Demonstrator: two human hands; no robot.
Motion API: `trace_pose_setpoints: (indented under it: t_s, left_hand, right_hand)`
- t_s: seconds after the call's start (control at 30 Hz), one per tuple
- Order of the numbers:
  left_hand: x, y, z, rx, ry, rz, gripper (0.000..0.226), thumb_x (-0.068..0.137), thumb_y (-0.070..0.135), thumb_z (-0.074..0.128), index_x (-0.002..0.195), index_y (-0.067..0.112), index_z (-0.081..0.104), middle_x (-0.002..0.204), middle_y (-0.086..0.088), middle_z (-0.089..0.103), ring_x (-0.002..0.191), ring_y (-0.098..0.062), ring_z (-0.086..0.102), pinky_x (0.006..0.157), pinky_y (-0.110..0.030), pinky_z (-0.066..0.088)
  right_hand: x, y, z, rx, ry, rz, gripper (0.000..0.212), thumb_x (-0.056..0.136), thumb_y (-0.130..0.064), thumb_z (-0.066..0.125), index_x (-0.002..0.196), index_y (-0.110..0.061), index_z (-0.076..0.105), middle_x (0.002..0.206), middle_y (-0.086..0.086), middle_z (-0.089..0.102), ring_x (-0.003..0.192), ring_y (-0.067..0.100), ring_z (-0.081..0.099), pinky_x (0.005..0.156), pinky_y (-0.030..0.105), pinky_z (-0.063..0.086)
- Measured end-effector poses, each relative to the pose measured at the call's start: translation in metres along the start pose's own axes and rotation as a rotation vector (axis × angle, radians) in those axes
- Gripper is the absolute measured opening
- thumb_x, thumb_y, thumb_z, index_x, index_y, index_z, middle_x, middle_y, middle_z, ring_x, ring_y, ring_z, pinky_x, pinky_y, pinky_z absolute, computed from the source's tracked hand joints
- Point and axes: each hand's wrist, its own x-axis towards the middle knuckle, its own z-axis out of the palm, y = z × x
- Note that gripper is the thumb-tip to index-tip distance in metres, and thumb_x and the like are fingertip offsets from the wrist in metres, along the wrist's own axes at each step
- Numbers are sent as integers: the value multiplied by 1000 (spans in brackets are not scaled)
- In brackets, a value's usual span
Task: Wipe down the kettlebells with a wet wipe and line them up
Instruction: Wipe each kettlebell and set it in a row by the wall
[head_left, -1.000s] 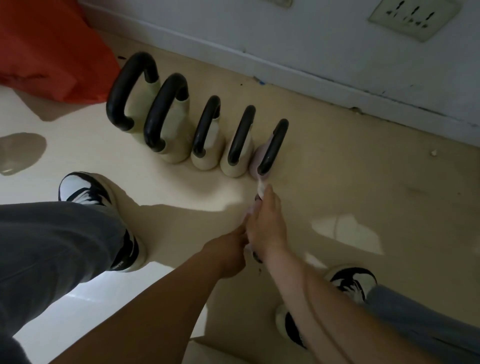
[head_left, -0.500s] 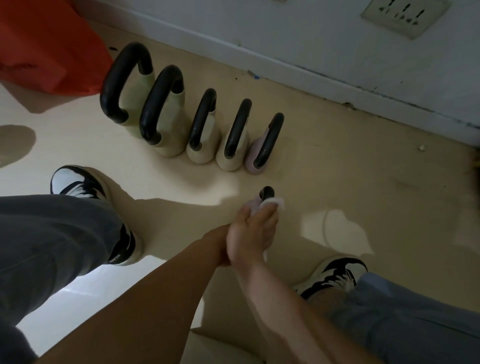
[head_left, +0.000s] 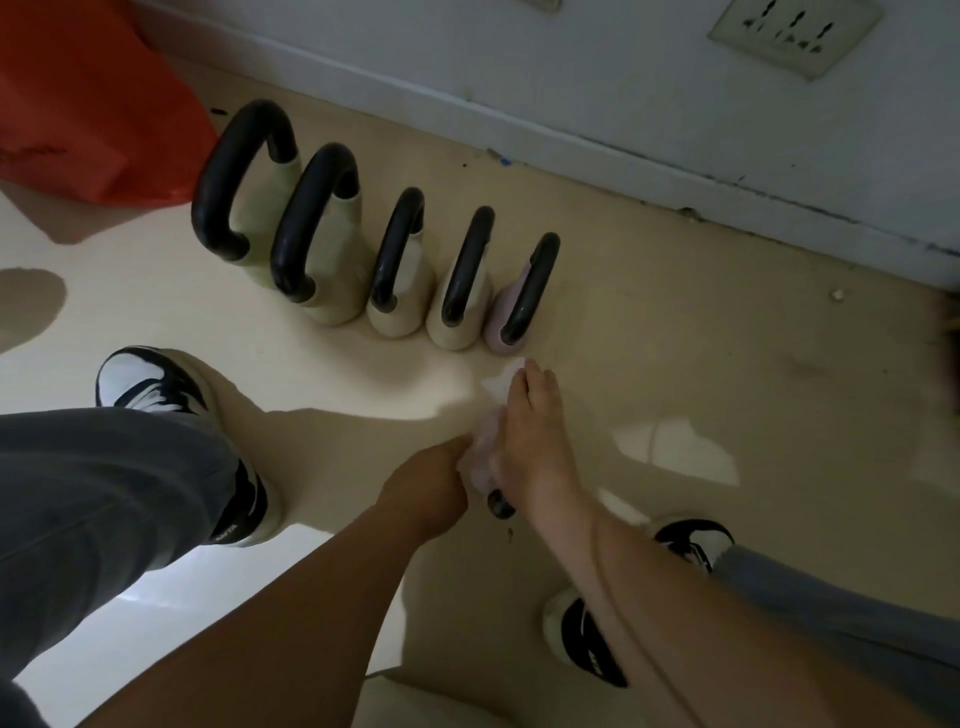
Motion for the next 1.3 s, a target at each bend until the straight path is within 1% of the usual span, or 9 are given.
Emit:
trace_pose_setpoints:
  t_s: [0.1,0.33,0.47,0.67,0.77,0.87,0.97,1.1,1.3]
  left_hand:
    - [6,-14,6,-17,-9,-93,61,96,17,53,155,24,37,155,-1,46,139,-22,47,113,-33,40]
    - [2,-15,20,98,-144,-117,49,94,24,54,142,15,52,144,-7,55,130,-26,54,104,-32,43]
    - [-2,-10,23,115,-178,-97,38,96,22,56,132,10,57,135,-10,60,122,-28,58,96,-31,45]
    - [-7,-17,16,128,-162,-131,33,97,20,55,127,7,60,130,-13,62,118,-30,59,89,-29,45]
    - [-9,-25,14,149,-173,-153,30,93,18,51,120,12,63,125,-10,65,111,-27,63,79,-25,42]
    - [-11,-24,14,107,-165,-176,42,94,14,48,135,14,58,138,-8,58,124,-26,57,96,-28,46]
    - [-13,-21,15,100,-167,-178,45,97,13,47,142,13,53,146,-10,51,133,-26,51,106,-29,42]
    - [-10,-24,9,130,-159,-159,43,98,13,47,140,9,53,147,-12,51,133,-27,50,106,-31,41]
    - [-14,-19,-2,177,-150,-124,35,100,15,44,129,4,59,135,-15,59,123,-29,58,102,-31,44]
  right_hand:
    - [-38,-29,16,603,111,250,78,106,-25,36,160,-20,-20,169,4,7,151,27,27,121,39,31]
    - [-59,-38,20,1022,262,448,34,113,-28,23,141,-23,41,126,-3,54,90,3,55,61,8,39]
    - [-84,-32,54,803,309,395,22,109,-20,32,127,-23,45,110,-3,62,97,17,63,79,29,48]
    - [-87,-34,64,867,264,386,40,111,-22,29,149,-12,31,117,-5,57,88,-2,55,71,7,40]
    - [-66,-43,44,1016,282,249,57,110,-21,28,162,-23,4,158,-9,29,137,3,38,114,21,30]
    - [-32,-33,27,748,216,174,71,110,-28,30,160,-19,-20,167,-8,-27,155,10,-16,125,28,-3]
    - [-13,-6,19,72,106,34,66,110,-37,22,162,-6,-4,167,7,-26,152,23,-30,127,41,-10]
    - [-18,2,-5,-471,13,-131,72,106,-48,11,141,-9,59,162,14,34,156,35,5,127,49,-3]
    - [-55,-7,20,-716,10,-436,56,105,-40,25,101,-11,73,101,13,72,108,35,61,123,55,14]
